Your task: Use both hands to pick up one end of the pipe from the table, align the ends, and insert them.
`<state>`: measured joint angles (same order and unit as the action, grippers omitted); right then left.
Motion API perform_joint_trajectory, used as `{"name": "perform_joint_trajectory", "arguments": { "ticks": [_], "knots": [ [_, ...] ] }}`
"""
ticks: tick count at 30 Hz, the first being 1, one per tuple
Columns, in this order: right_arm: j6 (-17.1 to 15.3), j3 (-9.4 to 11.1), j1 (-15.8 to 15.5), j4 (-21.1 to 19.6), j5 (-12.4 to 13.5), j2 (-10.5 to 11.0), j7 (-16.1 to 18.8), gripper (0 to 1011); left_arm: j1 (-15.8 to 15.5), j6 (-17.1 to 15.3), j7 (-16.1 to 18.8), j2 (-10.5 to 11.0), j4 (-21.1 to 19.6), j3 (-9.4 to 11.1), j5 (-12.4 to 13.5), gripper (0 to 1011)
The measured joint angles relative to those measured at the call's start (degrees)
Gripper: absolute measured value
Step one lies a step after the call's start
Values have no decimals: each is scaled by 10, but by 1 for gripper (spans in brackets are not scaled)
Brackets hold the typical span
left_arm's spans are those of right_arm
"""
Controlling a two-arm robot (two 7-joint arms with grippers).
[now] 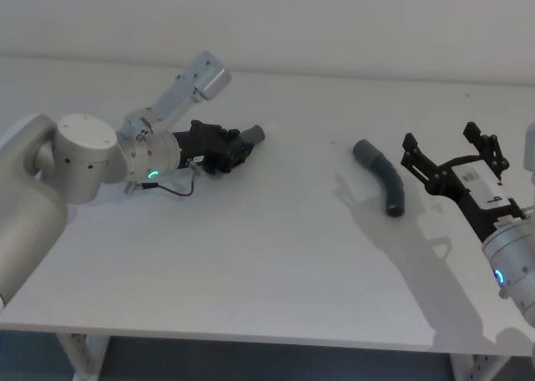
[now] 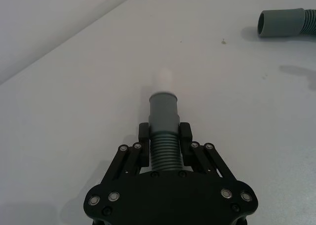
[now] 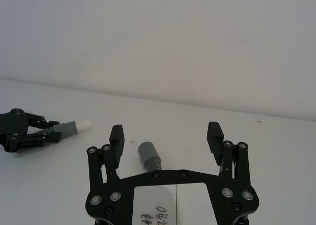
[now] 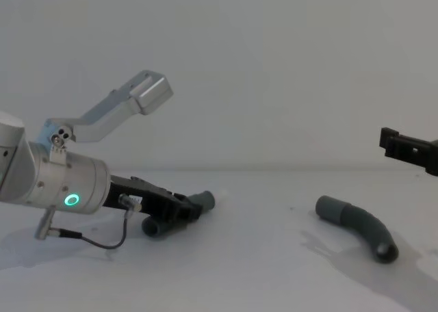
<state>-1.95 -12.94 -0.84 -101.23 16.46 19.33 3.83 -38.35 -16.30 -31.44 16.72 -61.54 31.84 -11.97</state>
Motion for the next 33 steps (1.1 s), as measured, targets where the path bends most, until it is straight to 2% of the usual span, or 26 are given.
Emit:
{"name": "perform_joint_trajectory", "arguments": {
  "ticks": [8,14,17,18,20,21,28,31,33],
  "knots": [
    [-3,0,2,0,0,0,2,1001,0,0,0,0,0,0,0,347],
    [-29,-2,14,-1,4,4,13,1001,0,0,0,0,1,0,0,347],
    [-60,-5,27,-1,7,9,21,1001,0,0,0,0,1,0,0,347],
    [-60,-5,27,-1,7,9,21,1001,0,0,0,0,1,0,0,347],
    [-88,-9,40,-1,8,12,28,1001,0,0,0,0,1,0,0,347],
    [-88,-9,40,-1,8,12,28,1001,0,0,0,0,1,0,0,347],
    [-167,-23,78,13,9,20,45,1001,0,0,0,0,1,0,0,347],
    [-189,-28,90,20,9,21,50,1001,0,0,0,0,1,0,0,347],
    [-222,-35,109,34,8,21,57,1001,0,0,0,0,1,0,0,347]
  ]
}}
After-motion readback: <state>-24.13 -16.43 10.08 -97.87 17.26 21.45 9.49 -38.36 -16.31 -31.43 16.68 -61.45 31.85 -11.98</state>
